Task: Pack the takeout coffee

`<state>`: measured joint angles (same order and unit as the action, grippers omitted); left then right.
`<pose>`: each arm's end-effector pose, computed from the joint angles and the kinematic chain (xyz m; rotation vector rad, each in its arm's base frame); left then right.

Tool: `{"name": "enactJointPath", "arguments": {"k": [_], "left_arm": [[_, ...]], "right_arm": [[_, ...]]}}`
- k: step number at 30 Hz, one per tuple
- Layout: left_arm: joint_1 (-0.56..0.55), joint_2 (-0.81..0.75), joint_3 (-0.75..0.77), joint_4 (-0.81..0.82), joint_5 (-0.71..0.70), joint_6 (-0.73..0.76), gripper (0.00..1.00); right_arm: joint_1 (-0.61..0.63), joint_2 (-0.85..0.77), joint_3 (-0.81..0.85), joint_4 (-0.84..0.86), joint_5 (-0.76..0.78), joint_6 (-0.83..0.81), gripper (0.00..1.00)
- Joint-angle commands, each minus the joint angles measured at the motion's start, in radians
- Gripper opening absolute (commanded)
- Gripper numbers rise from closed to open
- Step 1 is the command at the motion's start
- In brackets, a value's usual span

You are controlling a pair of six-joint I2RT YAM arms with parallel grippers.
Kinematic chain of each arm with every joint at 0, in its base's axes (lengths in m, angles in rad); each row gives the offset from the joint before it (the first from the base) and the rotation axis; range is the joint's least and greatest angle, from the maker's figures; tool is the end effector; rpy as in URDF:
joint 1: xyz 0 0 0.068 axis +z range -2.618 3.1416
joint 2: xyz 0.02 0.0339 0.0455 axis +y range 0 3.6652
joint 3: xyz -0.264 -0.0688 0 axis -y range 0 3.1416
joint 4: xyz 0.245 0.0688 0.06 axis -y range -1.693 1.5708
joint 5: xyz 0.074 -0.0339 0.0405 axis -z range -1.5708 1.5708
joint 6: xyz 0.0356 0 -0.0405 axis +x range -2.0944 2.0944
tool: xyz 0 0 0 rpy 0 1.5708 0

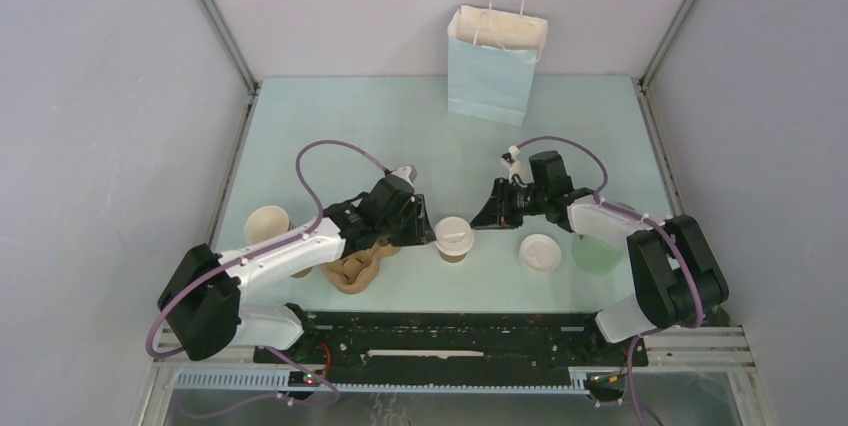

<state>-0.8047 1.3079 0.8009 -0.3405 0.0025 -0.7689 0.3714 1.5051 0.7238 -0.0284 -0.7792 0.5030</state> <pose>0.1852 -0.1926 0.2198 0.0468 2.5475 -0.6847 0.2587 0.1276 0.1751 -0.2406 2.4723 1.3269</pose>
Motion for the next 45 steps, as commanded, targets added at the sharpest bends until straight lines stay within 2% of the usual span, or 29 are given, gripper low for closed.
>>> {"name": "enactJointPath", "arguments": {"k": [1,5,9,19,22,25,31,35,37,39,45], "left_arm": [[-0.031,0.045,-0.013,-0.059,-0.065,0.02,0.45],[-0.031,0.016,0.025,-0.094,-0.081,0.044,0.46],[-0.03,-0.011,0.083,-0.108,-0.087,0.064,0.54],[-0.029,-0.064,0.16,-0.165,-0.094,0.096,0.61],[-0.03,-0.096,0.166,-0.166,-0.077,0.1,0.68],[-0.015,-0.105,0.179,-0.128,-0.016,0.112,0.78],[0.044,-0.025,0.191,0.003,0.14,0.106,0.89],[0.065,0.024,0.18,0.1,0.198,0.08,0.88],[0.075,0.052,0.179,0.112,0.207,0.075,0.84],[0.084,0.07,0.169,0.135,0.219,0.063,0.86],[0.091,0.089,0.121,0.218,0.265,0.022,0.88]], "right_arm": [[0.047,0.06,-0.07,-0.06,0.231,-0.054,0.29],[0.043,0.015,-0.019,-0.106,0.218,-0.054,0.31],[0.039,-0.019,0.057,-0.146,0.171,-0.041,0.36],[-0.006,-0.034,0.147,-0.226,0.097,-0.034,0.41],[-0.005,-0.054,0.164,-0.268,0.089,-0.051,0.42],[-0.009,-0.085,0.166,-0.317,0.084,-0.062,0.47],[-0.007,-0.195,0.115,-0.367,0.007,-0.049,0.63],[0.027,-0.277,0.028,-0.292,-0.013,0.026,0.71],[0.048,-0.288,-0.017,-0.235,-0.024,0.08,0.66],[0.058,-0.293,-0.067,-0.155,-0.038,0.146,0.61],[0.094,-0.283,-0.153,0.09,-0.05,0.296,0.63]]}}
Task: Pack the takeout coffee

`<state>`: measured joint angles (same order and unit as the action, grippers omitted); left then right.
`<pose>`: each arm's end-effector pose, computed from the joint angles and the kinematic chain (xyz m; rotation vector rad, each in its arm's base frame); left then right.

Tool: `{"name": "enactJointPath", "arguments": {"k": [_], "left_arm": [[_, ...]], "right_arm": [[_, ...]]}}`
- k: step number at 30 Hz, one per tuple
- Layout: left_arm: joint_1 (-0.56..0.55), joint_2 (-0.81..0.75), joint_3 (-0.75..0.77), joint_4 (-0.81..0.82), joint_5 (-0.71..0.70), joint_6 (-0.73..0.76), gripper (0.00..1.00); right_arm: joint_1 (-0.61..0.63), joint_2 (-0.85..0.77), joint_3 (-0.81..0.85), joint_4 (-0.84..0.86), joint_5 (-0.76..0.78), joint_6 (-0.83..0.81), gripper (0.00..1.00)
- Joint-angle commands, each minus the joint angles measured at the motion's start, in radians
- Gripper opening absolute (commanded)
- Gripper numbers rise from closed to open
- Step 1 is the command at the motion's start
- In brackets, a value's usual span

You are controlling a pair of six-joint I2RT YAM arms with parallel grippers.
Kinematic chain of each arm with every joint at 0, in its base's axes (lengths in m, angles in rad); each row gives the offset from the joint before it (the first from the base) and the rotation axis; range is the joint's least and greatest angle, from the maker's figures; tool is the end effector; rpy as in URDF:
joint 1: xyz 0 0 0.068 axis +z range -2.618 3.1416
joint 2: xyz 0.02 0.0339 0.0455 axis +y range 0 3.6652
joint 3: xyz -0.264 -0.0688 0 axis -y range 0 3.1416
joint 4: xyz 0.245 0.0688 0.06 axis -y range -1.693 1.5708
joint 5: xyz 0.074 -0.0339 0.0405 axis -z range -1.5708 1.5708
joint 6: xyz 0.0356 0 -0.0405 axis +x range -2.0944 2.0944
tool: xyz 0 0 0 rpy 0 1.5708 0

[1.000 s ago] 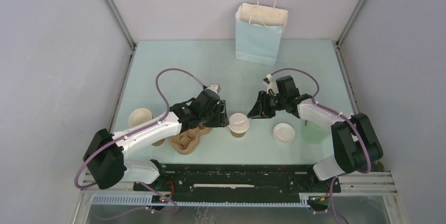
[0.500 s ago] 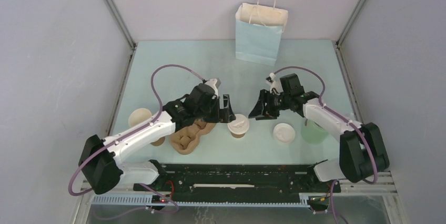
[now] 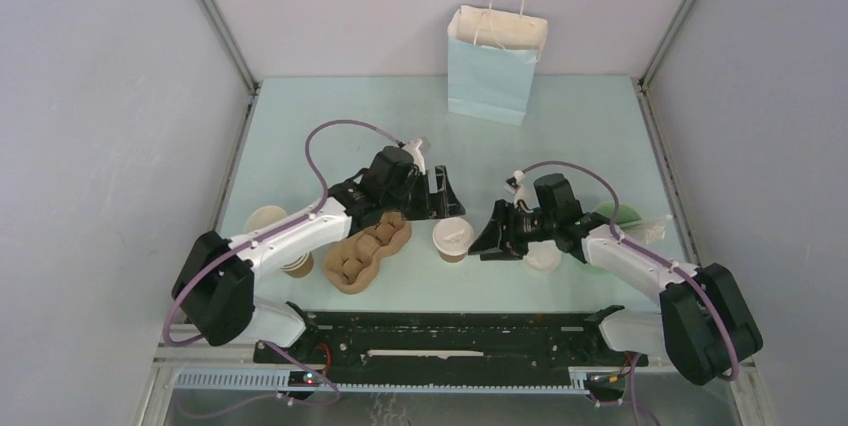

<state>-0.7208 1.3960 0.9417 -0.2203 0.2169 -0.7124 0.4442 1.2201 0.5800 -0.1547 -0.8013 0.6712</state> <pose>0.2245 -0.2074 0.2519 0.1372 2.4255 -0.9652 0.1974 0.1223 0.1927 -0.1476 2.5461 1.4467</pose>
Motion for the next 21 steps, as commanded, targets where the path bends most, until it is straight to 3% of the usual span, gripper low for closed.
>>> {"name": "enactJointPath", "arguments": {"k": [1,11,21], "left_arm": [[0.006,-0.002,-0.03,0.106,0.049,-0.04,0.88],[-0.018,-0.016,-0.096,0.137,0.032,-0.072,0.87],[-0.055,-0.094,-0.156,0.125,-0.004,-0.101,0.87]], "right_arm": [[0.023,0.008,-0.009,0.235,-0.017,0.138,0.63],[0.008,0.117,-0.009,0.367,0.019,0.206,0.59],[-0.079,0.212,0.031,0.37,-0.048,0.157,0.59]]}}
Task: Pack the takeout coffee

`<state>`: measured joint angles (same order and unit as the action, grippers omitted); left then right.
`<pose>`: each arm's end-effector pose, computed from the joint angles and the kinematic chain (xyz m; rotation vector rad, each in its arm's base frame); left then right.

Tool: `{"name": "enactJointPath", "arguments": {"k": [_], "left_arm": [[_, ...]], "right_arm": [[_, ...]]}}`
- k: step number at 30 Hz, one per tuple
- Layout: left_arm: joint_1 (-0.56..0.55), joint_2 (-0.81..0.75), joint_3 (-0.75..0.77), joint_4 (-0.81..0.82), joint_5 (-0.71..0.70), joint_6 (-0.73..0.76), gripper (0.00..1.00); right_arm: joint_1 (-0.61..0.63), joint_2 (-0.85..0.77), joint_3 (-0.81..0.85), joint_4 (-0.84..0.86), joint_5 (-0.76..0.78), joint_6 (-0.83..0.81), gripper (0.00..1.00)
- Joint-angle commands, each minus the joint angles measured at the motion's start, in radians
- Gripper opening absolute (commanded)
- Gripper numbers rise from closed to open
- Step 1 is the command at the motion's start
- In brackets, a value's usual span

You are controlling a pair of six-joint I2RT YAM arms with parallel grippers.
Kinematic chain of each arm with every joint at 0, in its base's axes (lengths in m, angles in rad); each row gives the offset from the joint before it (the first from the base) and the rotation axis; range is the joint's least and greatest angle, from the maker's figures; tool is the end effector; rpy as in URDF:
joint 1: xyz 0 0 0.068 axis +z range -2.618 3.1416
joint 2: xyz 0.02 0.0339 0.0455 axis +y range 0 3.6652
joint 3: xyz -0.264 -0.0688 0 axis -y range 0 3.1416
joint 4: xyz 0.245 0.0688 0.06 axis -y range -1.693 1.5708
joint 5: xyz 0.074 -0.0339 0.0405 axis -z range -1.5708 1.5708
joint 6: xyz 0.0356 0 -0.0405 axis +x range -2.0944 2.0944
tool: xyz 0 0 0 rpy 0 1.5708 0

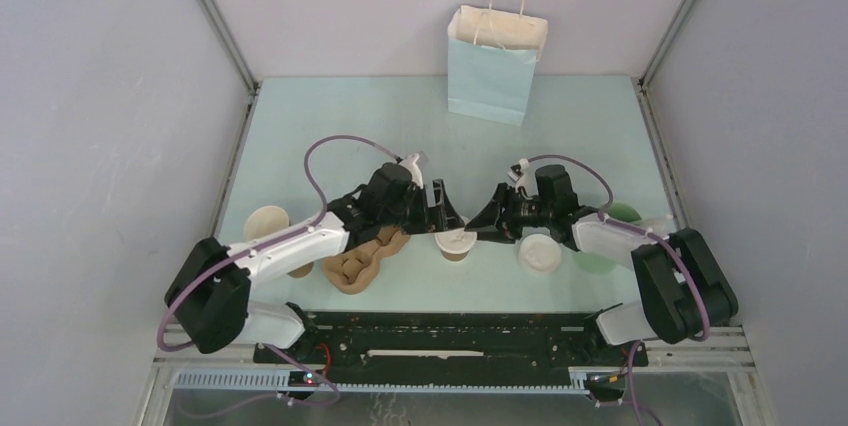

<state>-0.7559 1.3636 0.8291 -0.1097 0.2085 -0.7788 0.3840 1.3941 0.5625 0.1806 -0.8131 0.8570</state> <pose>0.2089 -0.2071 0.2333 0.0986 2.4171 -1.0198 0.2326 0.1219 0.1731 0.0647 2.4504 1.5302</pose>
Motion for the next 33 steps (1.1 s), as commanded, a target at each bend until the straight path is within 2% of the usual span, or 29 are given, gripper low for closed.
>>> {"name": "enactJointPath", "arguments": {"k": [1,10,12,13,16,18,20,27,33], "left_arm": [[-0.022,-0.077,-0.052,0.011,0.0,-0.037,0.87],[-0.002,-0.24,-0.098,-0.13,-0.138,-0.029,0.97],[0.019,-0.285,-0.136,-0.141,-0.175,-0.039,0.96],[0.025,-0.3,-0.152,-0.142,-0.186,-0.039,0.92],[0.028,-0.258,-0.141,-0.178,-0.179,-0.012,0.68],[0.025,-0.216,-0.124,-0.173,-0.141,-0.001,0.58],[0.014,-0.19,-0.115,-0.155,-0.127,-0.002,0.54],[0.011,-0.155,-0.11,-0.138,-0.129,-0.002,0.53],[0.01,-0.127,-0.1,-0.124,-0.119,-0.006,0.59]], "right_arm": [[-0.021,0.042,0.058,0.022,-0.041,-0.041,0.6],[-0.09,-0.039,0.081,-0.192,-0.034,-0.198,0.67],[-0.109,-0.052,0.082,-0.234,-0.043,-0.216,0.67],[-0.113,-0.056,0.082,-0.244,-0.044,-0.224,0.66],[-0.109,-0.048,0.081,-0.247,-0.052,-0.233,0.58],[-0.099,-0.027,0.082,-0.231,-0.063,-0.226,0.52],[-0.08,-0.008,0.082,-0.209,-0.07,-0.217,0.51],[-0.048,0.03,0.082,-0.19,-0.055,-0.211,0.46],[-0.051,0.037,0.082,-0.19,-0.063,-0.213,0.44]]}}
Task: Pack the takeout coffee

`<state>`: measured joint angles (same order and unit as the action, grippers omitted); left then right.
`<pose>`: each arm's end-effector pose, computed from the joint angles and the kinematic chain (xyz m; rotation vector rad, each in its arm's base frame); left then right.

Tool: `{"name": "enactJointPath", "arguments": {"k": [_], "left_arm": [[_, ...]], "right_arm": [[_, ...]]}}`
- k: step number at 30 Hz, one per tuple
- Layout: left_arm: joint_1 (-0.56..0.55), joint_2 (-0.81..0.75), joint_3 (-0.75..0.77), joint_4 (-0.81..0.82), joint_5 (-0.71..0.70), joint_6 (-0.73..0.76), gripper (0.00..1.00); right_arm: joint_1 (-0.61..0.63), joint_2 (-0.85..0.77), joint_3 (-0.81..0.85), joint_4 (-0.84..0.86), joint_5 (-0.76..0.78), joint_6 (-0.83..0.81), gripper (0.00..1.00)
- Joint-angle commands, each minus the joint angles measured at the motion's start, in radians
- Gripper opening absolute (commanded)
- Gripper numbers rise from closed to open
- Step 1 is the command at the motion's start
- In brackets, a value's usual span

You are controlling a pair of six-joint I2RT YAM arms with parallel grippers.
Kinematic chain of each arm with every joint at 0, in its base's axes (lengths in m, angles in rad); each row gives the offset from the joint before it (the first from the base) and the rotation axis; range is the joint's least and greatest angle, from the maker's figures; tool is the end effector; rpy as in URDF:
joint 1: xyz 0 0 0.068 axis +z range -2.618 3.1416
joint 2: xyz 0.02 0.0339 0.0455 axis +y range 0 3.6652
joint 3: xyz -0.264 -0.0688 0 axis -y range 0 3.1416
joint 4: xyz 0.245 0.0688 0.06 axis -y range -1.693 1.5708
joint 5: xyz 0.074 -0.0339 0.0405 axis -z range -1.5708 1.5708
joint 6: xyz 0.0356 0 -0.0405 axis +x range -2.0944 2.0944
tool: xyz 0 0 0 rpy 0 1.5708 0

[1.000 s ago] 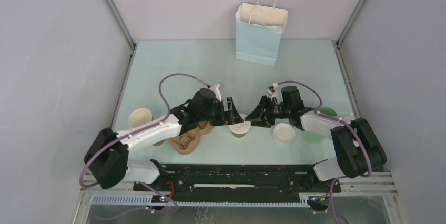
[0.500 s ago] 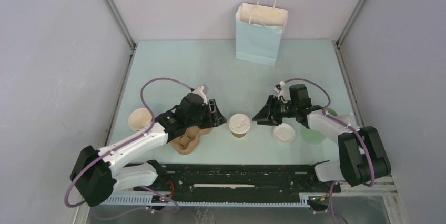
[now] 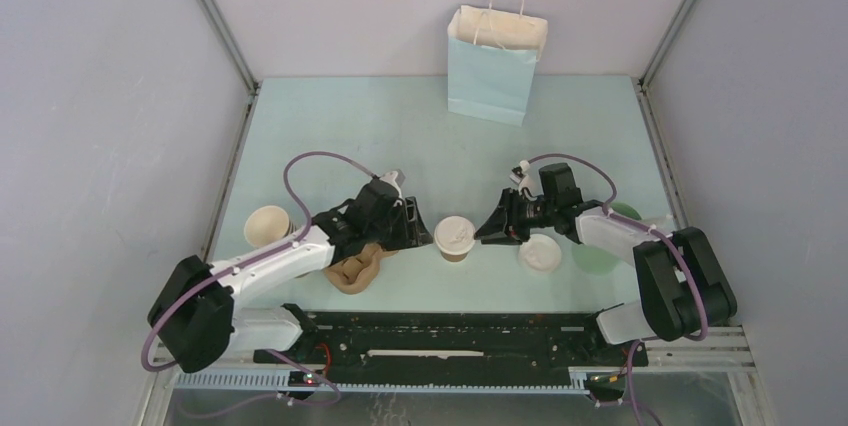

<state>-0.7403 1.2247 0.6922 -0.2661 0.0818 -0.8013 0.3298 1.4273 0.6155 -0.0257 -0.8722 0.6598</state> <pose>0.1814 -0.1697 0.2107 -0.0351 2.5287 -0.7904 0.2364 0.1097 0.1663 -0.0307 2.5428 1.4831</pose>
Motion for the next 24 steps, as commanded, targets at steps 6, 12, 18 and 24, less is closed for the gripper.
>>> {"name": "enactJointPath", "arguments": {"k": [6,12,18,24], "left_arm": [[-0.006,0.018,0.055,0.025,-0.004,0.023,0.61],[-0.005,-0.012,0.061,-0.003,-0.046,0.025,0.62],[-0.003,0.003,0.071,-0.004,-0.046,0.024,0.66],[0.0,0.022,0.084,-0.004,-0.046,0.027,0.67]], "right_arm": [[0.0,0.001,0.029,0.046,-0.002,-0.008,0.43],[-0.005,0.004,0.029,0.04,0.001,-0.016,0.41],[-0.006,0.002,0.029,0.034,0.004,-0.021,0.41],[-0.006,-0.001,0.029,0.03,0.008,-0.028,0.41]]}}
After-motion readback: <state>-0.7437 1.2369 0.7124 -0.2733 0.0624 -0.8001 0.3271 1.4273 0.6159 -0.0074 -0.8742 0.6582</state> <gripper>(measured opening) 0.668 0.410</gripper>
